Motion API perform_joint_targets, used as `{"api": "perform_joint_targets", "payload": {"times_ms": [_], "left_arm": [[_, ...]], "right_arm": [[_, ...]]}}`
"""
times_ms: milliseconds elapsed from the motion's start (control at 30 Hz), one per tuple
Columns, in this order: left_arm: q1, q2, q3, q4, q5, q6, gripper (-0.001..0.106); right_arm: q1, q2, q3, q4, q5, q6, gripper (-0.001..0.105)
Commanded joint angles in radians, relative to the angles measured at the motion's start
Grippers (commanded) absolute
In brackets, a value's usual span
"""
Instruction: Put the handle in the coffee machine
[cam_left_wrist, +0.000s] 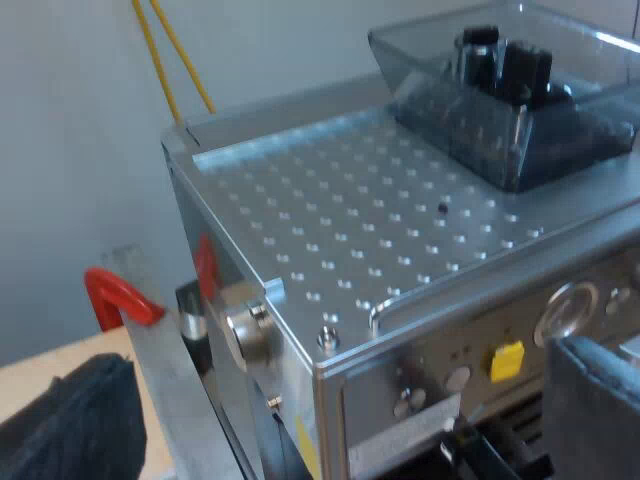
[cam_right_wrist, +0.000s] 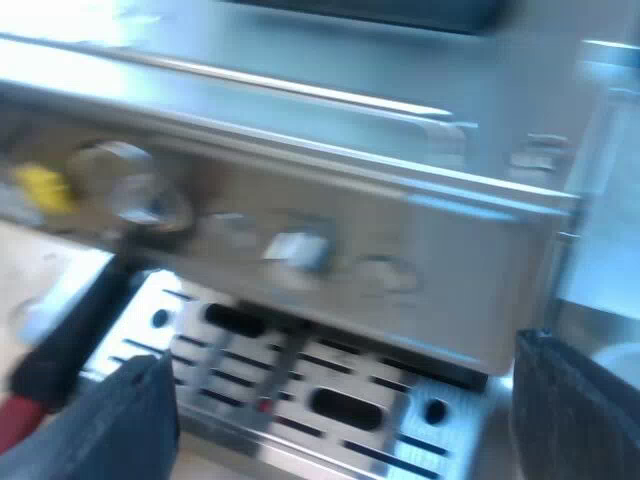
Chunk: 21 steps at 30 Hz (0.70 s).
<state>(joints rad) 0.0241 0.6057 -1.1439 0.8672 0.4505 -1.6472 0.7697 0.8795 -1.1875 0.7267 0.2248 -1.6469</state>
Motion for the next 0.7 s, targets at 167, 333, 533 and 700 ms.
{"api": "perform_joint_targets", "payload": {"times_ms": [167,333,533,700], "left_arm": [[0.000,-0.005,-0.012,-0.006,-0.083,-0.011,0.082],[0.000,-0.016,-0.012,-0.006,-0.126,-0.002,0.082],[0.000,-0.090,-0.012,-0.006,-0.158,0.025,0.082],[0.000,-0.170,-0.012,0.004,-0.189,0.060,0.082]], "right_arm": [[-0.292,-0.075,-0.011,0.083,-0.158,-0.034,0.070],[-0.520,-0.135,-0.011,0.143,-0.253,-0.093,0.070],[-0.683,-0.218,-0.009,0.190,-0.290,-0.145,0.070],[-0.753,-0.287,-0.008,0.232,-0.290,-0.160,0.070]]}}
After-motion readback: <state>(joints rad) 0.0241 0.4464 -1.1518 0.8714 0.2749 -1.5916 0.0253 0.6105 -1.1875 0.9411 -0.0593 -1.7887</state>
